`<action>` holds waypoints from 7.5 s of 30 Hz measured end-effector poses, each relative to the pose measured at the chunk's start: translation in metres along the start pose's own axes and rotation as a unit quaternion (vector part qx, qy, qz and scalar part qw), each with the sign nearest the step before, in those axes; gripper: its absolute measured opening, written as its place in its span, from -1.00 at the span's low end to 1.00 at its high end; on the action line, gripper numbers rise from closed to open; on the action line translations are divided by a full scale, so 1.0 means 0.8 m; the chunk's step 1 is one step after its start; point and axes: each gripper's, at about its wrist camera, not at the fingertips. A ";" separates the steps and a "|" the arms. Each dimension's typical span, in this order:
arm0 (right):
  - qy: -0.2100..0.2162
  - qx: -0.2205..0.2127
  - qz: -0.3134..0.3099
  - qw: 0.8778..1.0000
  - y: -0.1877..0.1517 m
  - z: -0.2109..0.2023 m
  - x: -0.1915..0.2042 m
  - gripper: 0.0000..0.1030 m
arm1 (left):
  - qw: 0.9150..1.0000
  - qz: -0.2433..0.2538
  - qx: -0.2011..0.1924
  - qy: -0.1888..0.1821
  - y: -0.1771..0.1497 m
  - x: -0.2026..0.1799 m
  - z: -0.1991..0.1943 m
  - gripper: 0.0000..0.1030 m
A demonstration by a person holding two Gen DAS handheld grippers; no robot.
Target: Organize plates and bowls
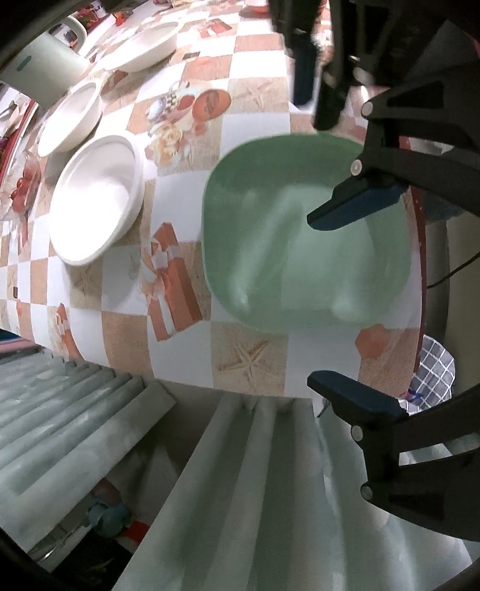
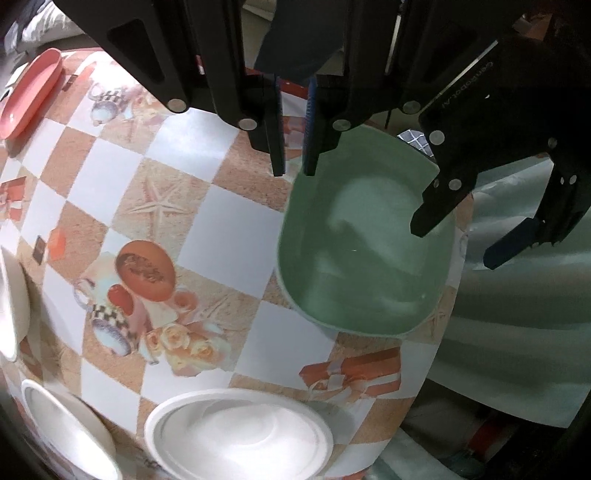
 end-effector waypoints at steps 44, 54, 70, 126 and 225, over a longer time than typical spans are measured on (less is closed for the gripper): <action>-0.023 -0.130 0.107 0.985 -0.115 -0.167 -0.181 1.00 | 0.992 0.117 -0.027 -0.036 0.036 -0.163 -0.137 1.00; -0.005 -0.138 0.181 0.974 -0.157 -0.165 -0.251 1.00 | 0.981 0.190 -0.023 -0.032 0.050 -0.243 -0.140 1.00; 0.000 -0.106 0.324 0.940 -0.243 -0.130 -0.389 1.00 | 0.950 0.309 0.012 -0.050 0.058 -0.401 -0.119 1.00; -0.007 -0.042 0.286 0.957 -0.256 -0.007 -0.502 -0.20 | 0.948 0.298 0.097 -0.056 0.012 -0.596 0.016 0.27; -0.006 0.028 -0.052 0.998 0.026 0.032 0.048 -0.51 | 0.998 -0.050 0.043 0.004 0.001 0.008 -0.004 -0.53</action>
Point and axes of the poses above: each gripper's, at about its wrist camera, not at the fingertips, and z roughly the way its jaws point, x to its left, y to its top, and after that the axes turned 5 degrees about x, right-handed
